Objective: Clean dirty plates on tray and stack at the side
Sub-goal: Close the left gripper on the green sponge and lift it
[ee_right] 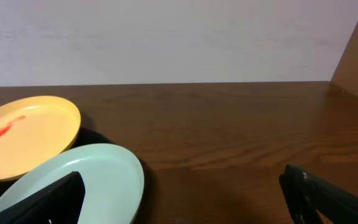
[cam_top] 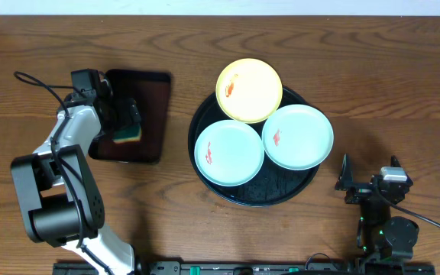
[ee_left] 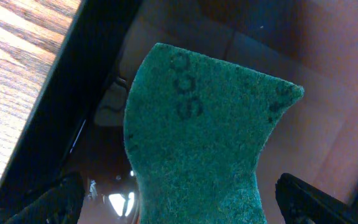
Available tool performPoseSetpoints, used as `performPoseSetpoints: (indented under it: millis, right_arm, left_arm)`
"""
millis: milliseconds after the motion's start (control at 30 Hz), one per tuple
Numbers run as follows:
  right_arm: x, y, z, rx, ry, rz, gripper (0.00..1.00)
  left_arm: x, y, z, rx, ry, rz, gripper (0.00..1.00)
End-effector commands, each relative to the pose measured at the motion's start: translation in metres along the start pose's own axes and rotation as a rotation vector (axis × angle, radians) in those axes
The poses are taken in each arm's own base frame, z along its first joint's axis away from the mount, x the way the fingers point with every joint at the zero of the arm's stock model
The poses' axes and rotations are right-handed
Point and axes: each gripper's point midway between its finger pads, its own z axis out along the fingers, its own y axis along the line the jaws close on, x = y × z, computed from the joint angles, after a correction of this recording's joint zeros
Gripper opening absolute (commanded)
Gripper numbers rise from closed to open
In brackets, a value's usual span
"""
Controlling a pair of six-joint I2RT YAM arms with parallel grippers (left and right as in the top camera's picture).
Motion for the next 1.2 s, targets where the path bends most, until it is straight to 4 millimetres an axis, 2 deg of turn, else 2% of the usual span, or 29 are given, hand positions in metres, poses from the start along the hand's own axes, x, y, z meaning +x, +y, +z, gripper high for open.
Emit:
performPoseSetpoints:
  millis: [0,133,333,367,467,600,733,800,1000,1100,1167]
  right_arm:
    - [0.001,-0.002,0.000,0.010,0.001,0.000,0.99]
    - [0.001,-0.002,0.000,0.010,0.001,0.000,0.99]
    - [0.001,-0.003,0.000,0.010,0.001,0.000,0.99]
    - [0.001,-0.003,0.000,0.010,0.001,0.000,0.99]
    - [0.001,-0.003,0.000,0.010,0.001,0.000,0.99]
    - [0.001,-0.002,0.000,0.010,0.002,0.000,0.99]
    - [0.001,-0.003,0.000,0.011,0.001,0.000,0.99]
    - [0.001,-0.003,0.000,0.010,0.001,0.000,0.99]
    - [0.001,-0.002,0.000,0.010,0.001,0.000,0.99]
    - [0.001,-0.002,0.000,0.010,0.001,0.000,0.99]
    - [0.001,-0.003,0.000,0.010,0.001,0.000,0.99]
  left_arm:
    - [-0.011,-0.003,0.004,-0.053,-0.032,0.022,0.98]
    - [-0.014,0.002,0.005,-0.157,-0.063,0.055,0.95]
    - [-0.011,-0.002,0.011,-0.152,-0.058,0.064,0.93]
    - [-0.009,-0.001,0.013,-0.153,-0.053,0.064,0.91]
    - [0.002,0.003,0.029,-0.165,-0.007,0.065,0.71]
    - [0.000,0.003,0.029,-0.163,-0.014,0.065,0.57]
    - [-0.001,0.002,0.028,-0.162,-0.018,0.065,0.28]
    - [-0.003,0.001,0.025,-0.160,-0.027,0.065,0.24]
    - [-0.024,-0.007,-0.012,-0.135,-0.123,0.060,0.08]
    - [-0.038,-0.014,-0.040,-0.111,-0.196,0.011,0.08]
    - [-0.046,-0.027,-0.065,-0.055,-0.249,-0.006,0.08]
